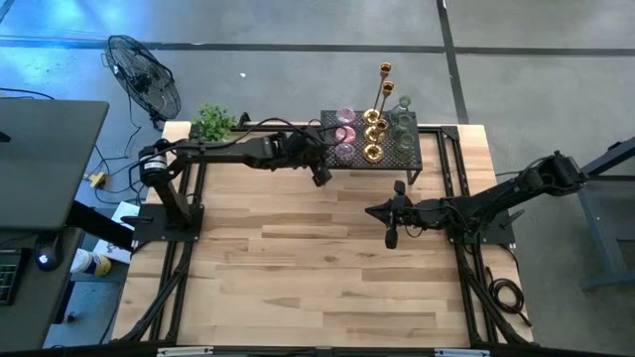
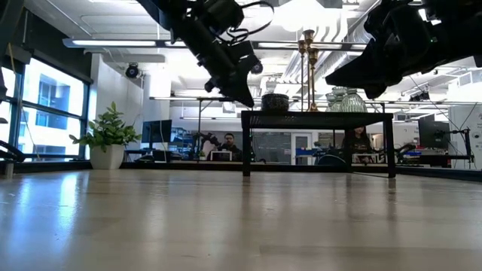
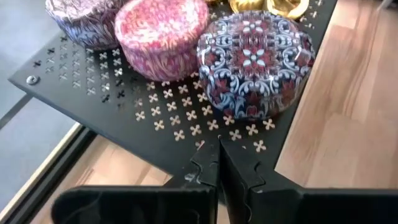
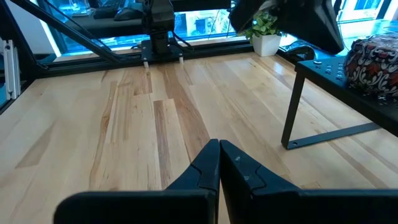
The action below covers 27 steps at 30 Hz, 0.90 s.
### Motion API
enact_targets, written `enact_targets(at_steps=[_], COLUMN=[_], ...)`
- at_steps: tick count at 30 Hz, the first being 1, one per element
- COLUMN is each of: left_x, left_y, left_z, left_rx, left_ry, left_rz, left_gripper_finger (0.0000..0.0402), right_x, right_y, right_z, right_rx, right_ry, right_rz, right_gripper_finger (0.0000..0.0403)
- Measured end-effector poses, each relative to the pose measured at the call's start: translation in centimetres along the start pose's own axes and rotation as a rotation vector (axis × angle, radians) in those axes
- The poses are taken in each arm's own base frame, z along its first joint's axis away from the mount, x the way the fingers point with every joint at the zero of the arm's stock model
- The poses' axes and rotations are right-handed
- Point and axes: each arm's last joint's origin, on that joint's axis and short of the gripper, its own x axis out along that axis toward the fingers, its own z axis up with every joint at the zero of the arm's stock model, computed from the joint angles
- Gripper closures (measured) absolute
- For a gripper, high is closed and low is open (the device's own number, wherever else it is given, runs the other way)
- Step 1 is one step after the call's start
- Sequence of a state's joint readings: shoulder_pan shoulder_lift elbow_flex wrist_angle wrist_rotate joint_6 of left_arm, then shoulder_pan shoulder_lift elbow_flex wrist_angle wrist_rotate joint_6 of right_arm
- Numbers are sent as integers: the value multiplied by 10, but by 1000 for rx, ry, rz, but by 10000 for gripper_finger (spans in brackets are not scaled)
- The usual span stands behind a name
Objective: Pick & Place candle stick holders
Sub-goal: Return to Home Position
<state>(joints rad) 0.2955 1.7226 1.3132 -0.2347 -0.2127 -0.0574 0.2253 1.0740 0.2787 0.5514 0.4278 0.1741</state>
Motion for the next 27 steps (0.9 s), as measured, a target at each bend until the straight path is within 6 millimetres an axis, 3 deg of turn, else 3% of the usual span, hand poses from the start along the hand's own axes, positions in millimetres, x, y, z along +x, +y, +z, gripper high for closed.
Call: enact_targets(at_steps=[10,15,19,23,27], left_x=[-1,-23,-38,-65,-95], left_y=[0,0,-5,2,13], left_z=[2,-3,-46,-89,-122], left_rx=[22,71,109,98,67], left_ry=[-20,-60,-128,-226,-284], left_rz=[13,-23,-155,-218,-216], left_gripper_finger=[399,399,399,399,399], right_x=[0,0,-4,-19,-27], right_y=[0,-1,-5,-18,-25], right_z=[0,-3,-18,-39,-41], right_rx=[-2,-119,-175,-140,-123], right_ry=[0,33,52,-68,-122], right_rz=[0,-8,40,118,143], right_gripper_finger=[402,402,402,402,403])
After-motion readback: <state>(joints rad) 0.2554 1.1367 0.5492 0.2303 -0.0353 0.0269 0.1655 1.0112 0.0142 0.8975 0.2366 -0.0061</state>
